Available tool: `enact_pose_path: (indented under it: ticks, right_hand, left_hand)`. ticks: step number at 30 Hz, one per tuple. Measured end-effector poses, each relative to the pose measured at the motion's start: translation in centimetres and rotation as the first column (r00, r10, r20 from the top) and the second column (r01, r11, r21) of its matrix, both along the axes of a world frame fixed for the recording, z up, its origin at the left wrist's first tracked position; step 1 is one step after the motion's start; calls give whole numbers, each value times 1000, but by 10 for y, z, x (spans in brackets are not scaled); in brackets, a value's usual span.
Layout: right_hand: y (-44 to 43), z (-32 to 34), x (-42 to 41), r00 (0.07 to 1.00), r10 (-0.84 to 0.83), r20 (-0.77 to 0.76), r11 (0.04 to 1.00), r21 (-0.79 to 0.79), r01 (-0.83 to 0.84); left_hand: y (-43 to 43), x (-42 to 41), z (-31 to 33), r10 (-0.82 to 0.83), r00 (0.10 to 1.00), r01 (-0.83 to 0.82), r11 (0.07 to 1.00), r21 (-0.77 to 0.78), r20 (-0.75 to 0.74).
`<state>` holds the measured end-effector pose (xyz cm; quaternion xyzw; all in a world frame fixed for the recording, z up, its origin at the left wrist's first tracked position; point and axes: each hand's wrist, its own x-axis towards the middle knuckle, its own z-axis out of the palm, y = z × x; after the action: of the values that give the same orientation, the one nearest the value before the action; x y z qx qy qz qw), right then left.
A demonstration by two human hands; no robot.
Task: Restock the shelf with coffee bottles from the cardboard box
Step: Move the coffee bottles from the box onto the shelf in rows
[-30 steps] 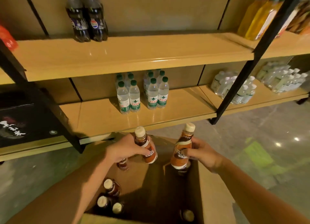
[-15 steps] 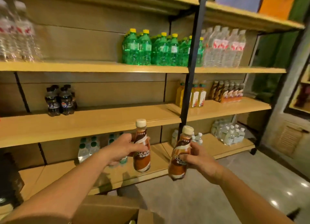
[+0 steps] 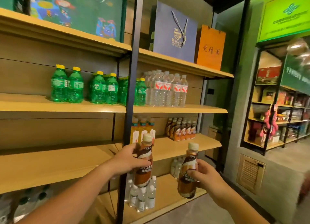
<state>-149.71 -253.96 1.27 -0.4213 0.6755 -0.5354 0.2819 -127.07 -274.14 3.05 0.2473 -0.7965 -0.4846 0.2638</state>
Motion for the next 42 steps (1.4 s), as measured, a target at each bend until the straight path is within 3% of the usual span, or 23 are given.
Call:
enact_pose_path:
  ticks: [12, 25, 30, 42]
  right_hand:
    - [-88, 18, -249, 999, -28, -34, 1000, -4, 28]
    - [-234, -17, -489, 978, 203, 42, 979, -9, -202]
    - [-302, -38, -548, 940, 336, -63, 942, 37, -334]
    - [-393, -62, -574, 893, 451, 18, 893, -11, -450]
  left_hand:
    - [-95, -269, 11, 55, 986, -55, 998, 1, -158]
    - [-159, -466, -33, 352, 932, -348, 936, 58, -87]
    - [-178, -514, -43, 496, 865, -487, 866, 110, -73]
    - [-223, -569, -62, 591, 794, -574, 806, 144, -141]
